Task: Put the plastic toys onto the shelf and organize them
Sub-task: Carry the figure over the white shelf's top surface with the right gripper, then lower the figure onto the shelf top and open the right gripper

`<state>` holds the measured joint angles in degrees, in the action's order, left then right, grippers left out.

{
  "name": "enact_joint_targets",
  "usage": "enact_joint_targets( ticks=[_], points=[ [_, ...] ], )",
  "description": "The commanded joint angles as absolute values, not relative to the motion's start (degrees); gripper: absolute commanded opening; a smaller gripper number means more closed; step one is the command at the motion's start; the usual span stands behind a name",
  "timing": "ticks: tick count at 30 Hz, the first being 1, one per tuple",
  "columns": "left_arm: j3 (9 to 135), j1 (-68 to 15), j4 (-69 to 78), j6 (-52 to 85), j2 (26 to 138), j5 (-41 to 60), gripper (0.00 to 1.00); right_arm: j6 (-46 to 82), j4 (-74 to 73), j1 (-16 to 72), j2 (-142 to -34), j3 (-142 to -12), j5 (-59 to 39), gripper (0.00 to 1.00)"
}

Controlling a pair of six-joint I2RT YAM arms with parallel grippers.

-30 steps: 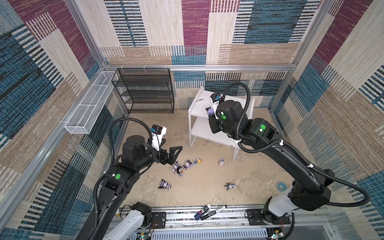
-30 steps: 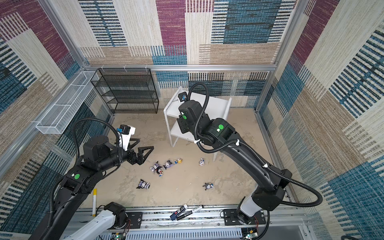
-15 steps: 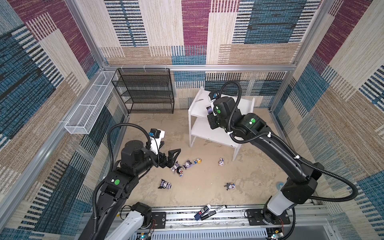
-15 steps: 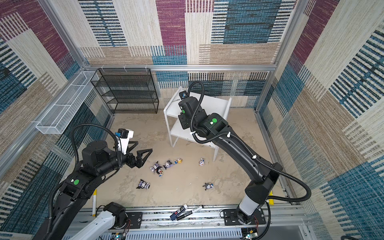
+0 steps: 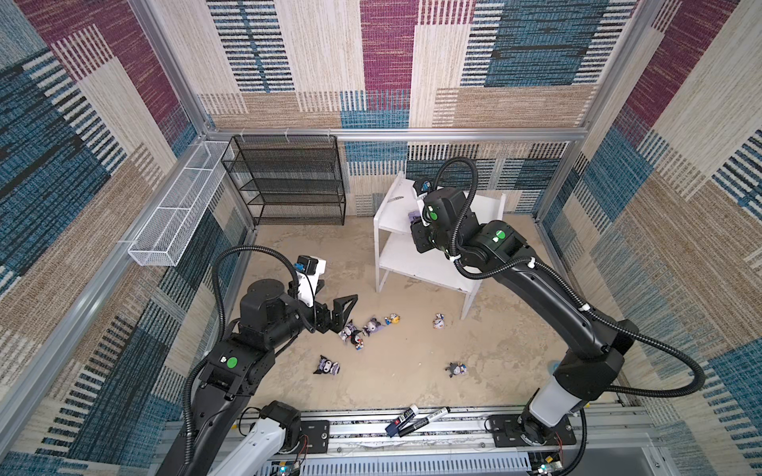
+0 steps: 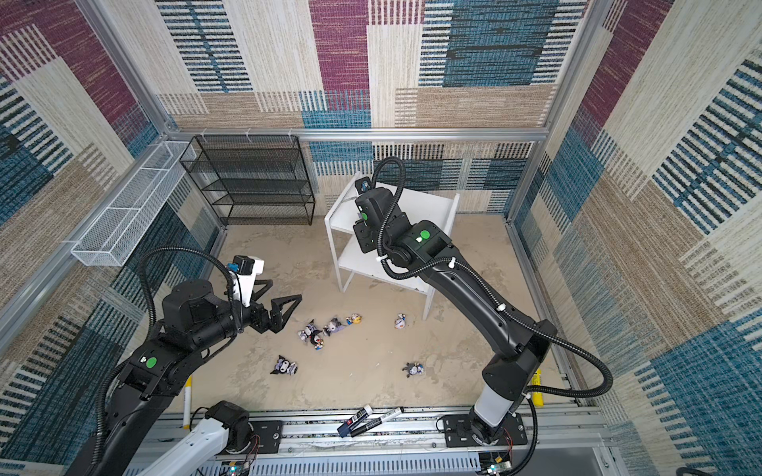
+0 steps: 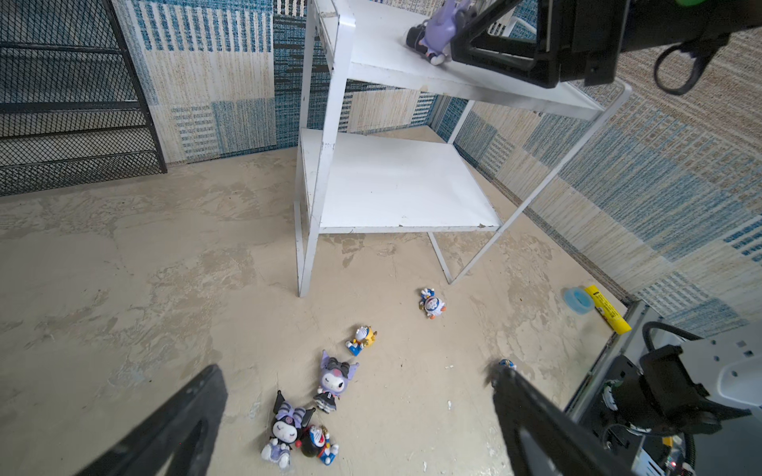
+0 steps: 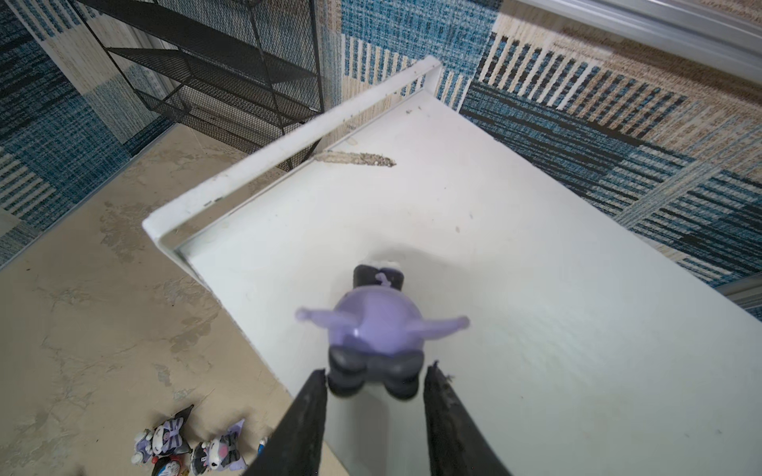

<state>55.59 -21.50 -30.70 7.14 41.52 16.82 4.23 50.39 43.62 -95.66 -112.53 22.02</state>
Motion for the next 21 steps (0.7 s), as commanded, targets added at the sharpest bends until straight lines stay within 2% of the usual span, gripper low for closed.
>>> enact_joint_targets(
  ticks=[1, 9, 14, 21],
  points=[
    [55.6, -21.5, -29.1, 5.8, 41.5, 16.2, 1.00, 3.4, 48.4, 43.5, -95.4, -113.1, 20.3, 0.46],
    [56.0, -21.5, -29.1, 5.6, 42.0, 15.7, 1.00, 2.7, 46.7, 41.8, -93.0, -115.6, 16.3, 0.59],
    [56.9, -21.5, -29.4, 5.1, 42.3, 15.6, 1.00, 2.3, 43.5, 37.3, -89.6, -114.3, 12.2, 0.67],
    [60.2, -21.6, -30.0, 6.6, 43.1, 18.3, 1.00, 0.0, 42.1, 31.3, -90.3, -112.2, 12.3, 0.71]
  ],
)
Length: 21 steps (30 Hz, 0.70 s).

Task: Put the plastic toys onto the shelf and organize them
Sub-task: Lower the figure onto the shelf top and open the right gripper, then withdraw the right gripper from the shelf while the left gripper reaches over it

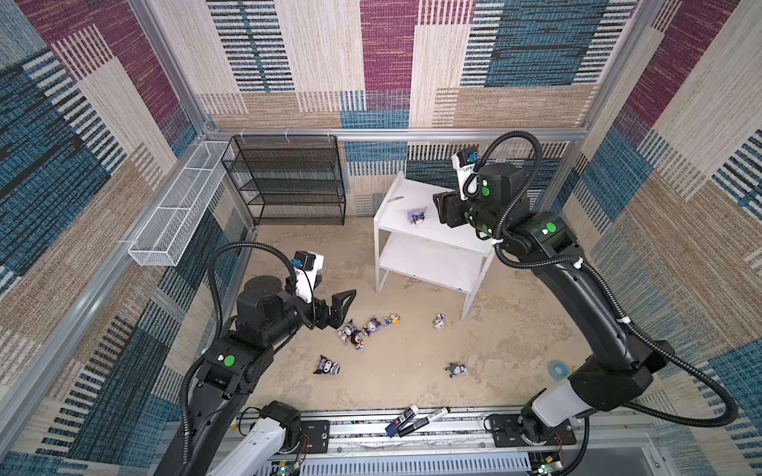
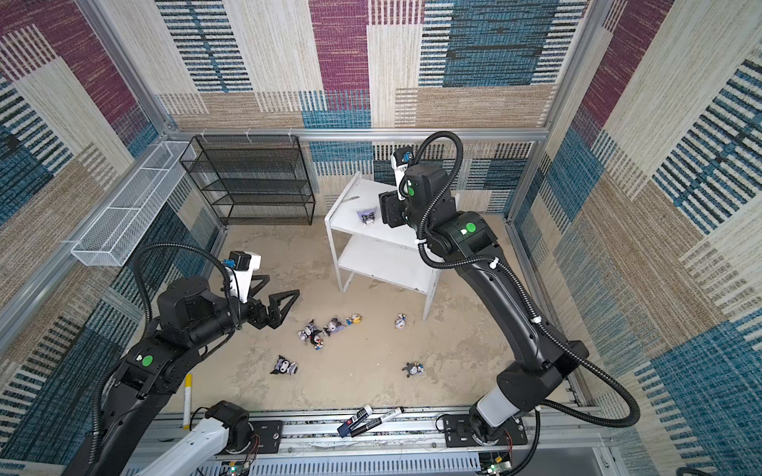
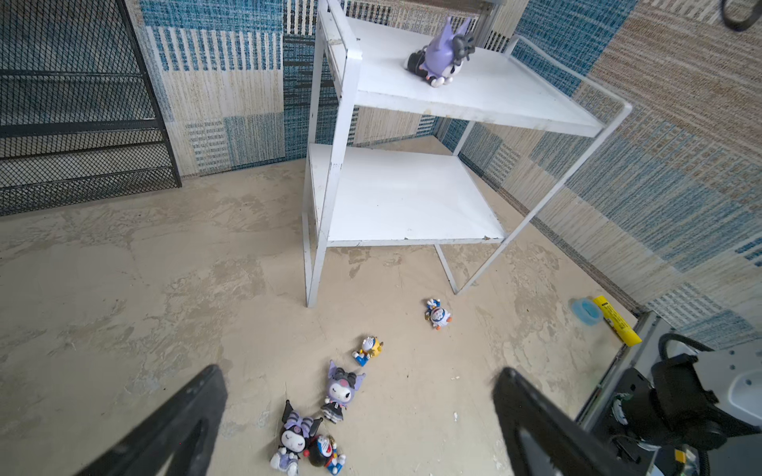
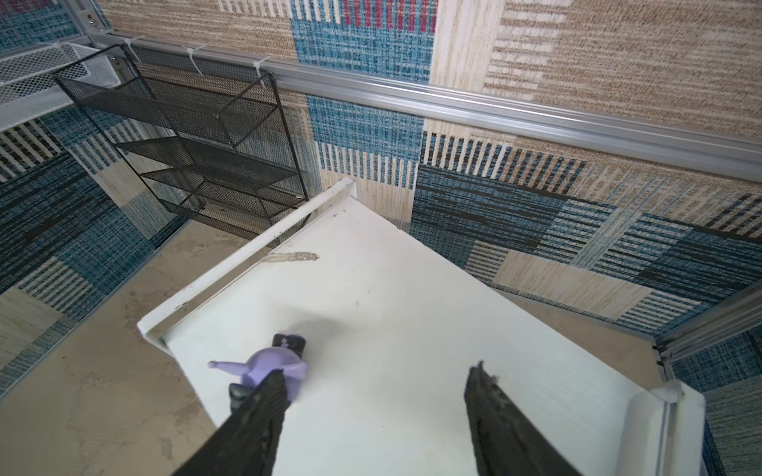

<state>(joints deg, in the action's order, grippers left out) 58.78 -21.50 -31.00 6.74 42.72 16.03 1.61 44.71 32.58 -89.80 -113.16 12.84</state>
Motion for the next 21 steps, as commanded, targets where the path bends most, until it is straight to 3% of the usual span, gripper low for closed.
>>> enact_joint_targets(
  ticks=[1, 6, 21],
  points=[
    [60.9, -21.6, -30.0, 7.0, 43.5, 18.7, 1.00, -0.4, 41.6, 31.0, -90.3, -111.4, 12.8, 0.72],
    [64.5, -22.1, -29.9, 9.0, 46.7, 20.3, 1.00, -1.9, 39.8, 30.4, -91.0, -108.6, 12.8, 0.73],
    [74.8, -29.4, -27.5, 10.1, 57.8, 15.9, 1.00, -0.9, 36.0, 31.1, -88.5, -102.5, -1.9, 0.75]
  ],
)
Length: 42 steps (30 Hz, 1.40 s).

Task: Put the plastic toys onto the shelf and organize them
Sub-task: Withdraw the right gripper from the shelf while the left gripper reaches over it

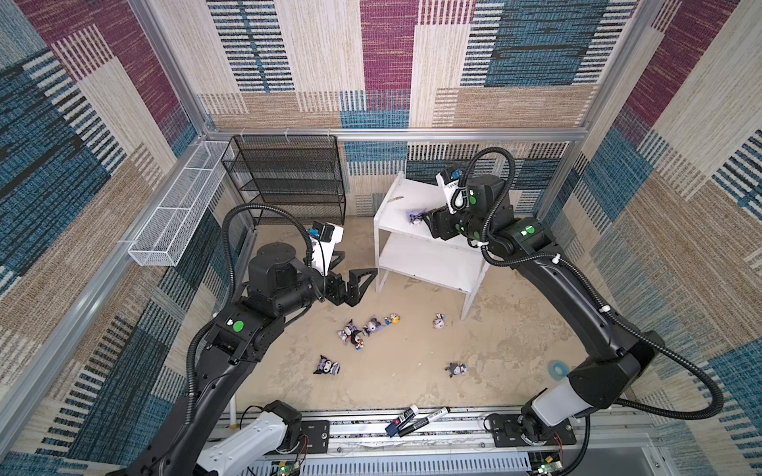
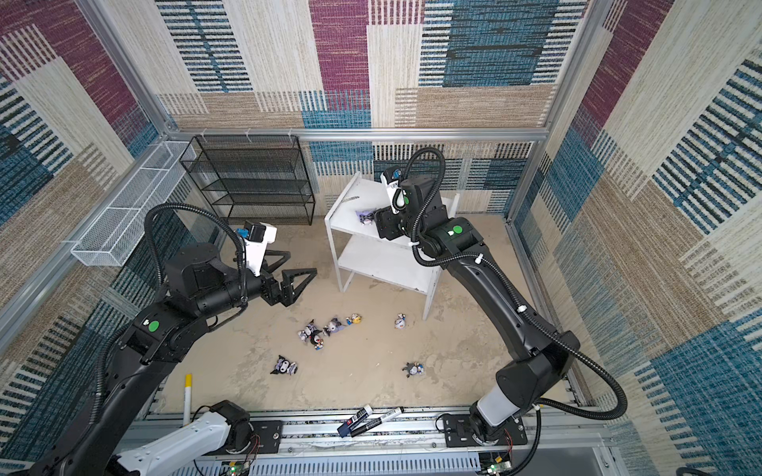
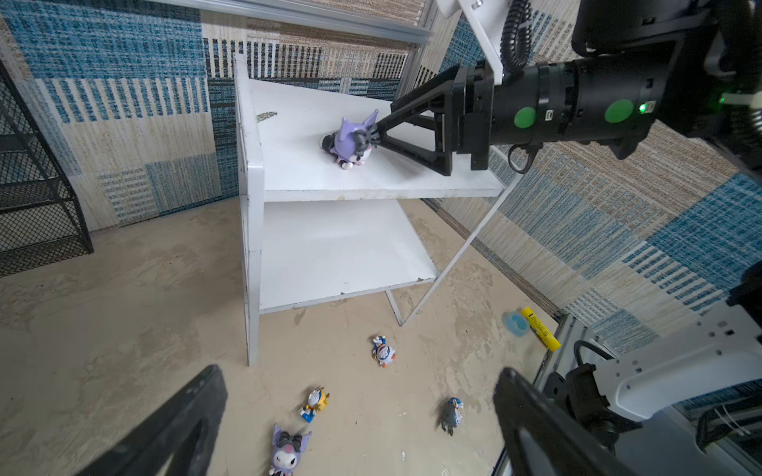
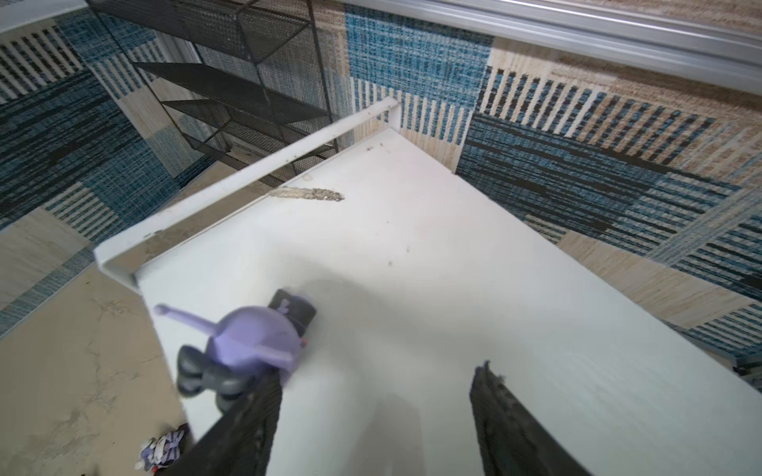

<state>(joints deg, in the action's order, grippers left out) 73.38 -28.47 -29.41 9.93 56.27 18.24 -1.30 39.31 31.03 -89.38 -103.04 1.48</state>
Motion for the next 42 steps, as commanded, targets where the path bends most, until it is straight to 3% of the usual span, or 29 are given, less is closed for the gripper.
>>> enact_joint_targets(
  ticks=[1, 6, 13, 17, 20, 22, 27, 31, 42],
  points=[
    [75.5, -29.9, -27.5, 9.9, 58.7, 15.7, 1.00, -1.1, 35.7, 31.2, -88.0, -102.0, -2.7, 0.75],
    [79.6, -32.5, -27.1, 9.7, 64.0, 13.7, 1.00, -1.1, 34.7, 31.3, -84.9, -99.5, -4.7, 0.76],
    [87.1, -38.5, -27.1, 8.0, 72.4, 7.6, 1.00, 1.6, 35.7, 31.2, -76.4, -95.7, 0.4, 0.78],
    [91.1, -40.6, -27.7, 7.0, 77.2, 2.5, 0.92, 2.9, 36.8, 31.2, -69.4, -92.0, 1.2, 0.82],
    [94.5, -41.1, -29.1, 6.1, 80.7, 0.4, 0.88, 3.3, 37.8, 31.2, -64.1, -87.2, 1.3, 0.86],
    [97.0, -41.1, -30.3, 5.7, 83.0, -0.1, 0.85, 3.2, 38.7, 31.3, -60.4, -84.6, 0.2, 1.00],
    [101.9, -41.1, -31.9, 5.9, 87.8, -2.2, 0.75, 3.1, 39.0, 31.3, -51.5, -78.4, -4.1, 1.00],
    [105.5, -41.0, -33.7, 5.4, 91.3, -2.3, 0.73, 3.1, 38.7, 31.2, -45.8, -72.9, -9.2, 1.00],
    [107.4, -41.0, -34.1, 4.7, 94.0, -4.8, 0.62, 6.7, 36.5, 31.2, -38.2, -58.9, -10.6, 1.00]
  ],
)
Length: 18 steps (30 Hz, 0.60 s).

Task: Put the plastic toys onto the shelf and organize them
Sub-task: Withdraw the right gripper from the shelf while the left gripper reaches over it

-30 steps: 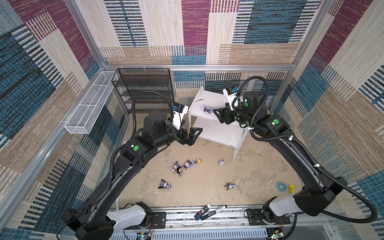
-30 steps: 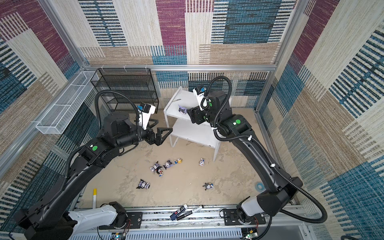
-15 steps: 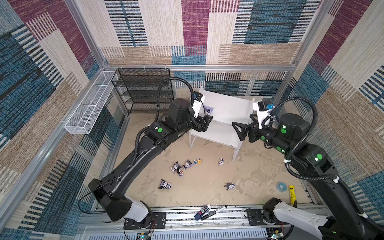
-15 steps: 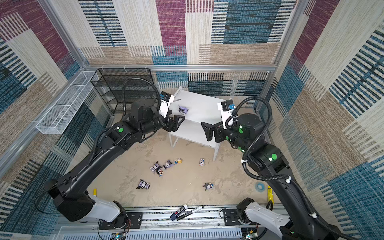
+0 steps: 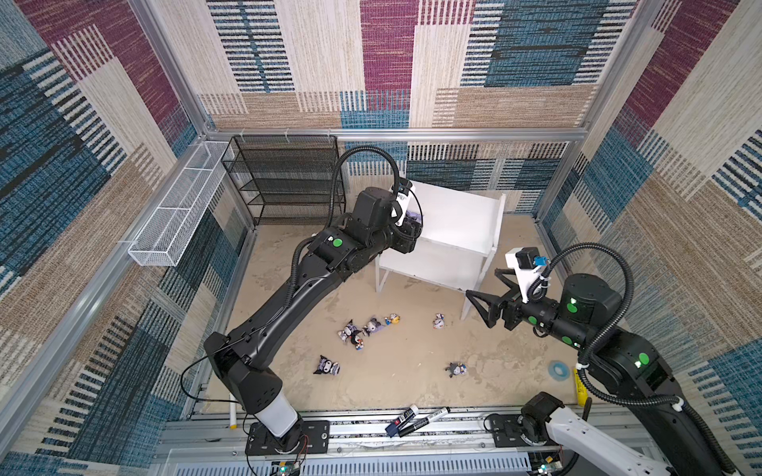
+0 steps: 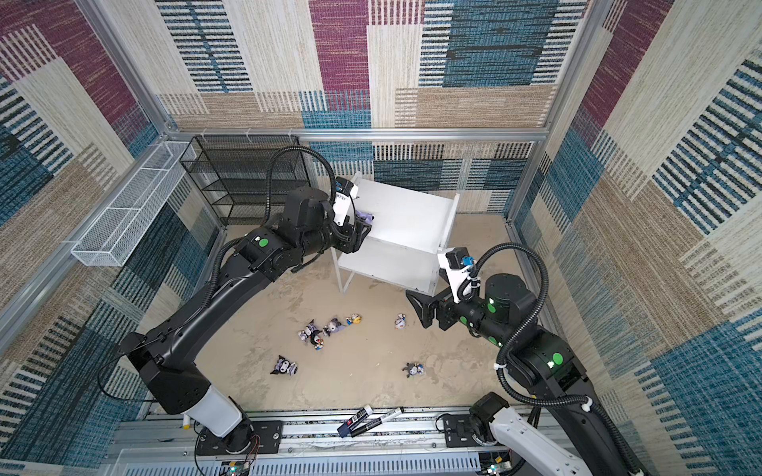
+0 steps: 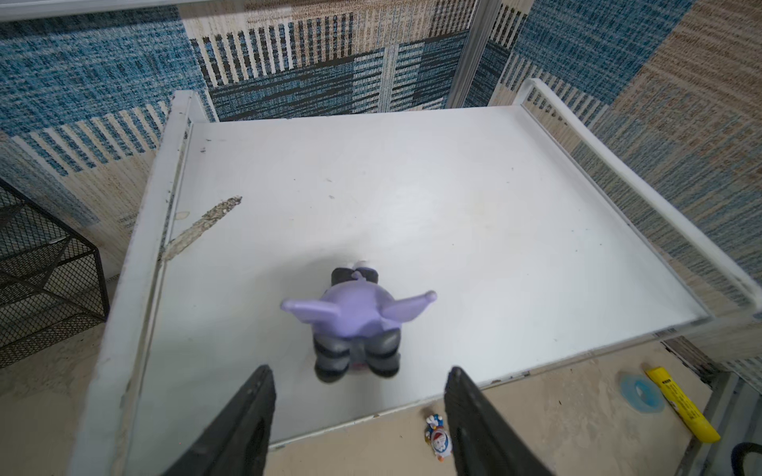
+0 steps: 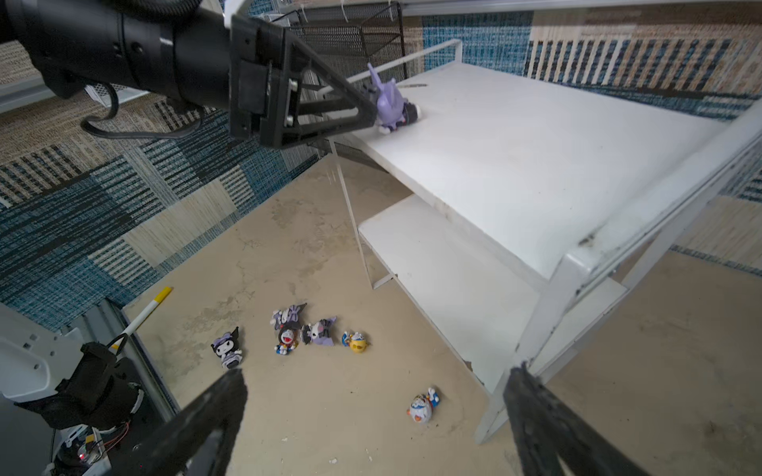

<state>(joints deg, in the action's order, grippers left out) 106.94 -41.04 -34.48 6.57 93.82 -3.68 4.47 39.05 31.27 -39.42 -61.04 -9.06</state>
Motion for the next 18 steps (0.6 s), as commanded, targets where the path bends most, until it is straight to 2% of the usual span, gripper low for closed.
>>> enact_joint_targets(
  ticks=[1, 9, 15, 18],
  points=[
    [107.4, -41.0, -33.9, 4.6, 94.0, -4.8, 0.61, 7.2, 36.1, 31.3, -37.5, -57.4, -10.8, 1.00],
    [109.0, -41.0, -33.3, 3.8, 95.7, -4.7, 0.60, 14.2, 31.9, 31.4, -32.6, -47.5, -13.1, 1.00],
    [109.4, -41.0, -32.6, 3.6, 96.5, -5.2, 0.53, 17.7, 33.6, 31.5, -32.2, -44.7, -12.4, 1.00],
    [109.7, -41.0, -32.6, 3.8, 97.0, -5.2, 0.44, 18.1, 34.2, 31.5, -32.6, -45.0, -11.5, 1.00]
  ],
)
